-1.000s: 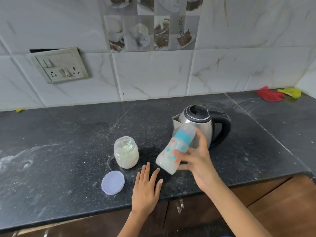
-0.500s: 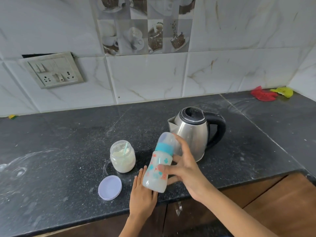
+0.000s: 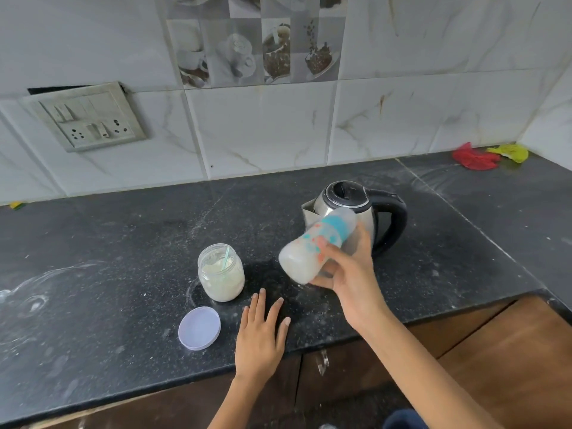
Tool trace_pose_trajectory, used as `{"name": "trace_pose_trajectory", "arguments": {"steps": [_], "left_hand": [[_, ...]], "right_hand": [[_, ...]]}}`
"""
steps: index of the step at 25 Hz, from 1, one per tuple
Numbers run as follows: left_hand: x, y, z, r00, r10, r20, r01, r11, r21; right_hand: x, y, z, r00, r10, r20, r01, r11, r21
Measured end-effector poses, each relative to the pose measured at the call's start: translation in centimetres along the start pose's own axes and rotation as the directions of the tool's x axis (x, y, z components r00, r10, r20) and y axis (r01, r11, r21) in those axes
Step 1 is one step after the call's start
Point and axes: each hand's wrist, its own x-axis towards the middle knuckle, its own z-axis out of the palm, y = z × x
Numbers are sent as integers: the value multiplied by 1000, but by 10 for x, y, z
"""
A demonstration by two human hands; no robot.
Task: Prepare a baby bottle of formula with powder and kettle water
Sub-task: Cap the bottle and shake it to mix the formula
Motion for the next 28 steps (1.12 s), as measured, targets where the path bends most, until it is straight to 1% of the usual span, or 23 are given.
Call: {"name": "trace_pose_trajectory", "arguments": {"steps": [1,2,3,4,5,6,8,9,10,11,13,14,15,16,18,19,21,22,23,24,26,27,28], "left_hand": [[0,0,1,1000,9,11,-9,1000,-11],[-2,1,1,1000,26,5,-26,999,-39],[-4,0,1,1000,-1,-2,1,994,-110],[-5,0,0,997,-74,-17,69,979,-191],[-7,-1,-1,989,-149,8,146,963,-225],[-6,1,-2,982,-188,19,187,958,-218],[-4,4,-4,998,-62,7,62,993,-103],[-4,9,-8,1000,2,14,-1,998,-57],[-3,9,-6,1000,15,4,-14,998,-56],[-3,5,-3,999,-36,11,37,993,-115],[-6,3,-2,989,-146,15,146,965,-219],[-8,0,0,992,-123,-4,118,964,-240],[-7,-2,2,997,-67,-35,58,975,-215],[-6,1,-1,999,-19,-41,12,987,-158],[-1,2,-3,998,46,-42,-48,998,-42],[-2,3,-2,998,43,-38,-44,998,-43],[-8,1,1,998,-39,-44,32,989,-148],[-12,-1,2,997,-70,-43,63,986,-156],[-11,-4,5,996,-70,-49,61,986,-155],[-10,-3,4,998,-43,-34,39,992,-116],[-4,0,1,999,23,-33,-24,999,-38],[-3,4,-1,999,41,-22,-42,999,-29],[-4,6,-2,1000,-8,-5,8,997,-73]], "right_hand": [[-2,0,1,1000,1,-6,0,1000,10],[-9,7,4,998,34,47,-31,997,-64],[-22,14,7,985,100,140,-74,981,-178],[-32,19,10,961,167,220,-106,959,-264],[-36,19,12,950,194,243,-119,948,-295],[-29,18,9,968,162,194,-108,959,-263],[-7,6,4,998,56,-42,-58,997,-53],[-1,2,3,992,33,-118,-29,999,30],[-1,5,3,991,30,-134,-26,999,25],[-8,12,5,995,53,-82,-58,997,-55],[-33,27,11,980,163,114,-129,957,-261],[-40,29,13,969,186,161,-130,942,-309],[-37,29,11,978,150,146,-101,949,-298],[-29,25,8,995,79,66,-63,974,-220],[-18,16,7,998,17,-62,-20,998,-62],[-20,16,8,998,16,-52,-21,996,-82],[-34,23,12,986,121,112,-92,967,-237],[-40,24,13,970,172,169,-117,948,-294],[-39,22,13,971,169,169,-111,945,-307],[-31,21,8,988,116,100,-88,965,-248],[-16,11,4,996,42,-83,-45,999,-29],[-14,11,3,992,36,-117,-35,999,4],[-19,13,5,995,55,-86,-59,997,-47]]}}
